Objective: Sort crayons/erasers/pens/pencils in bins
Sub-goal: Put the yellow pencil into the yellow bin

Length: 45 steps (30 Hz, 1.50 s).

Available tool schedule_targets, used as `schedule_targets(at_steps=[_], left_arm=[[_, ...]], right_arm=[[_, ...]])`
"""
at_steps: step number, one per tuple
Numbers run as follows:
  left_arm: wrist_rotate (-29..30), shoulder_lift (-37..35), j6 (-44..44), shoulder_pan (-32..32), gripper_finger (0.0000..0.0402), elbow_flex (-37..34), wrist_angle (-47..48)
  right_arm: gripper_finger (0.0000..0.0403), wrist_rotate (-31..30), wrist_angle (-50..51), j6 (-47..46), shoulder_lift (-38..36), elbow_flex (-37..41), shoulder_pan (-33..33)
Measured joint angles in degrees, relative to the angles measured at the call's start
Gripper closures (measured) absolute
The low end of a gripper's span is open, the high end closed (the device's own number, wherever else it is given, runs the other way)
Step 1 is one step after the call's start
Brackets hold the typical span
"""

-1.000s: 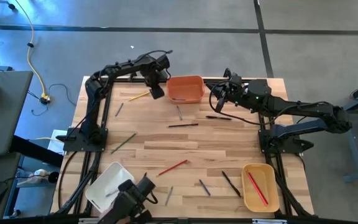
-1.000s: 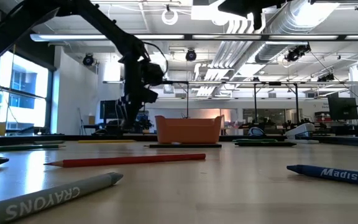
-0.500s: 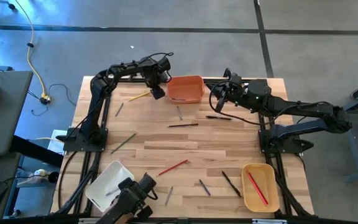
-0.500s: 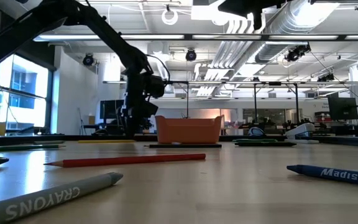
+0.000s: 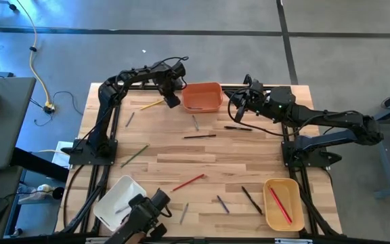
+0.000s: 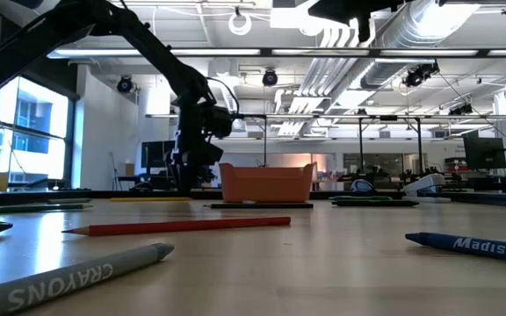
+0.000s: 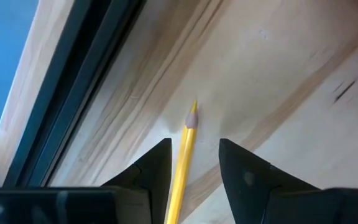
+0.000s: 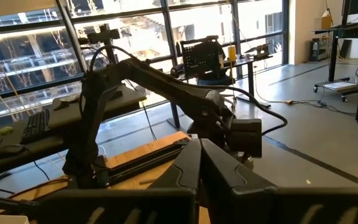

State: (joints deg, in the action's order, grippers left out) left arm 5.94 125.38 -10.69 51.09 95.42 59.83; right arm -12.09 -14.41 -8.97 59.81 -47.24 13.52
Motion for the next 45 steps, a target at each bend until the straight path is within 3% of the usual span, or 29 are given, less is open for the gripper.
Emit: schedule_targets(at_steps=[8, 24, 45], left_arm=[[1.2, 0.7, 1.5, 0.0, 0.0264, 0.0, 0.2], [0.4, 0.5, 19.6, -0.7, 0.025, 0.3, -1.7], [-0.9, 0.2, 22.3, 0.3, 0.0222, 1.6, -0.8]], right_arm=[[0.0403, 0.0, 0.0, 0.0, 0.0, 0.0, 0.0], [0.0403, 0.0, 0.0, 0.0, 0.0, 0.0, 0.0], [0.0403, 0.0, 0.0, -1.1, 0.0, 0.0, 0.0]])
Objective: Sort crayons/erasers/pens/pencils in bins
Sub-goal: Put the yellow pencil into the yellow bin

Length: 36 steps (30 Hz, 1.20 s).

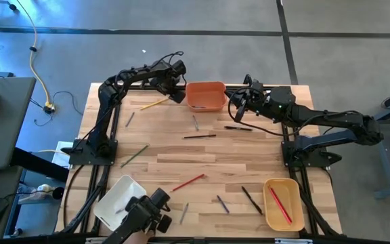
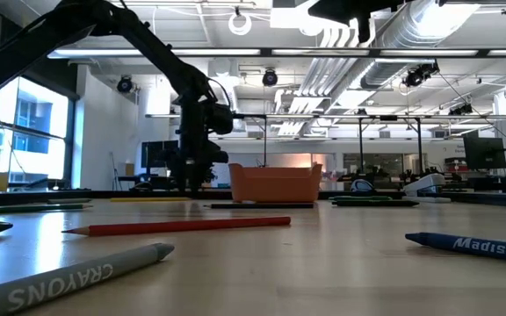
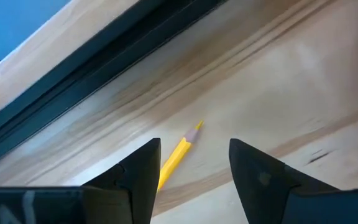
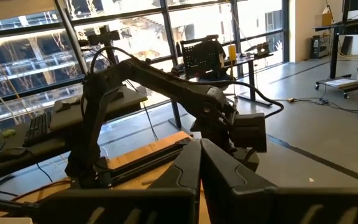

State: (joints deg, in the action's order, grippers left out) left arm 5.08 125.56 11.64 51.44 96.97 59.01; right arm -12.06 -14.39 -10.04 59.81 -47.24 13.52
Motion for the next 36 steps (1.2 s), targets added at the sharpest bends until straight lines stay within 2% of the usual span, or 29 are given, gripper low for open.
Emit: schedule_targets(at_steps=[13, 26, 30, 36], left_arm=[[-0.2, -0.2, -1.5, 0.5, 0.0222, -4.3, -3.6], [-3.1, -0.2, -4.4, 1.5, 0.0223, -4.4, -4.6], [-3.5, -0.2, -4.4, 1.9, 0.0242, -4.4, -4.6], [-3.6, 0.1, -4.8, 2.0, 0.03, -4.3, -4.9]], right_arm=[[0.0403, -0.3, 0.0, 0.0, 0.0, 0.0, 0.0], [0.0403, -1.3, 0.0, 0.0, 0.0, 0.0, 0.0], [0.0403, -1.3, 0.0, 0.0, 0.0, 0.0, 0.0], [0.0403, -1.3, 0.0, 0.0, 0.0, 0.0, 0.0]])
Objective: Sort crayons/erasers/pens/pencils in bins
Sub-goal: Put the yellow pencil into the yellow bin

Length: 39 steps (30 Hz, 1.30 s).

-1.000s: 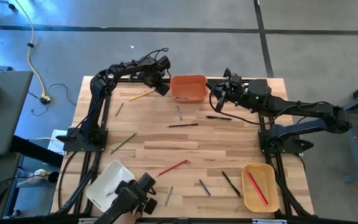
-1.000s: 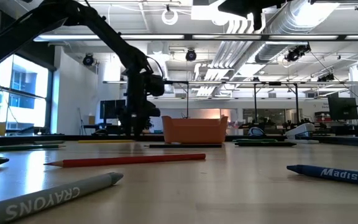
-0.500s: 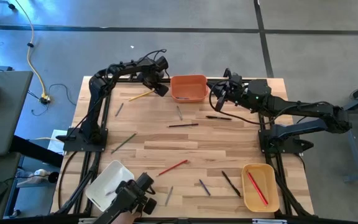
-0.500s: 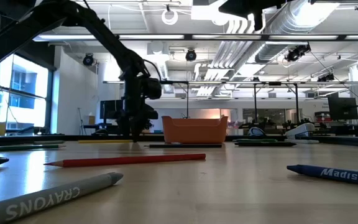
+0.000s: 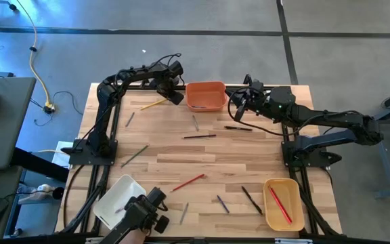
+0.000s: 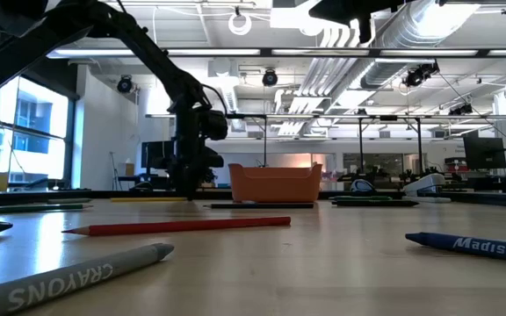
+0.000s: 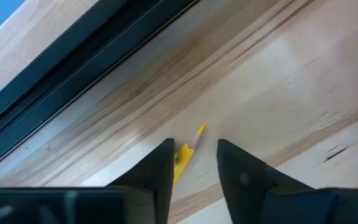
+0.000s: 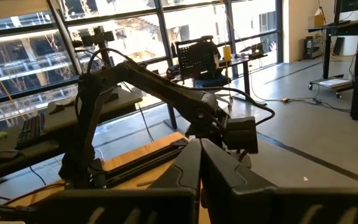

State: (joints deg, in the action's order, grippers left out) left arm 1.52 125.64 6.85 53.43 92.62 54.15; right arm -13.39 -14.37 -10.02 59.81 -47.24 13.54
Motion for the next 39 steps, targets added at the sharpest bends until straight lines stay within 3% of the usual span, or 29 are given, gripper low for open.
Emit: schedule_targets(at_steps=[14, 32, 39], left_arm=[[0.3, 0.0, -2.1, 0.2, 0.0396, 0.0, 0.4], [0.4, 0.4, -2.6, 0.5, 0.0401, 6.8, 9.8], [-5.6, 0.2, -2.6, 0.1, 0.0401, 9.2, 13.0]], right_arm=[[0.0403, -0.1, 0.0, 0.0, 0.0, 0.0, 0.0], [0.0403, -0.2, 0.0, 0.0, 0.0, 0.0, 0.0], [0.0403, -0.2, 0.0, 0.0, 0.0, 0.0, 0.0]])
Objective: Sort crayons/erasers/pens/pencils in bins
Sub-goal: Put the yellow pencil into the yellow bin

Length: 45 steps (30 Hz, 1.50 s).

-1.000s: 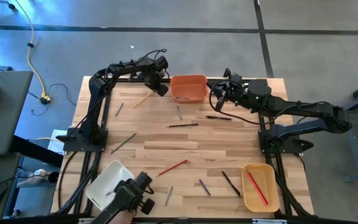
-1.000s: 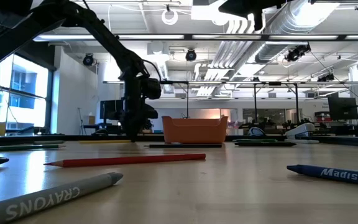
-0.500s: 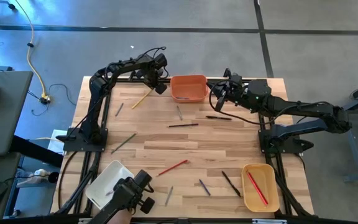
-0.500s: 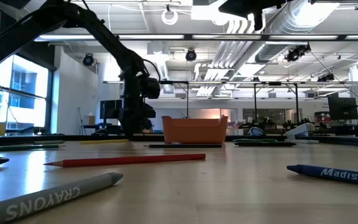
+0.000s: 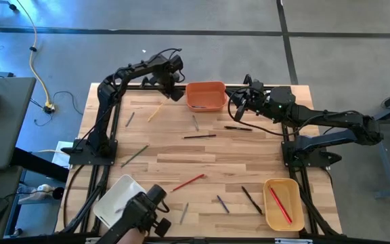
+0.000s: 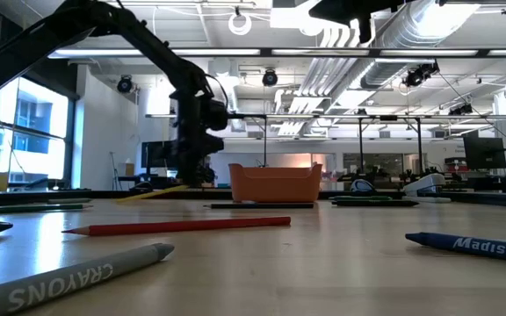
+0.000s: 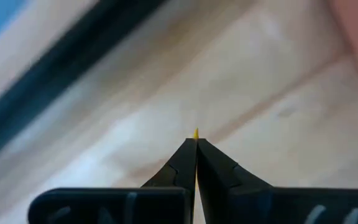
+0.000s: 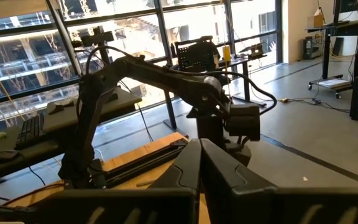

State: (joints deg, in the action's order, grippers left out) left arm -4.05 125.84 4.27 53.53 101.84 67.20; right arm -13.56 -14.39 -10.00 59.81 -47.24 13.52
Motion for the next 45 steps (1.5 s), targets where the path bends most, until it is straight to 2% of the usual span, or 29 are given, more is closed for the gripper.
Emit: schedule_targets(at_steps=[12, 26, 45], left_arm=[[-8.1, -0.1, 0.6, -2.4, 0.0401, 0.5, 5.9], [-17.4, -0.2, 4.1, -8.2, 0.0401, 0.5, 7.5], [-17.6, -0.2, 7.8, -19.4, 0.0401, 0.5, 3.9]], right_arm=[[0.0403, 0.0, 0.7, 0.0, 0.0, 0.0, 0.0], [0.0403, 0.0, 10.5, -0.1, -4.9, 0.0, 0.0], [0.0403, 0.0, 18.9, -0.5, -12.5, 0.0, 0.0]])
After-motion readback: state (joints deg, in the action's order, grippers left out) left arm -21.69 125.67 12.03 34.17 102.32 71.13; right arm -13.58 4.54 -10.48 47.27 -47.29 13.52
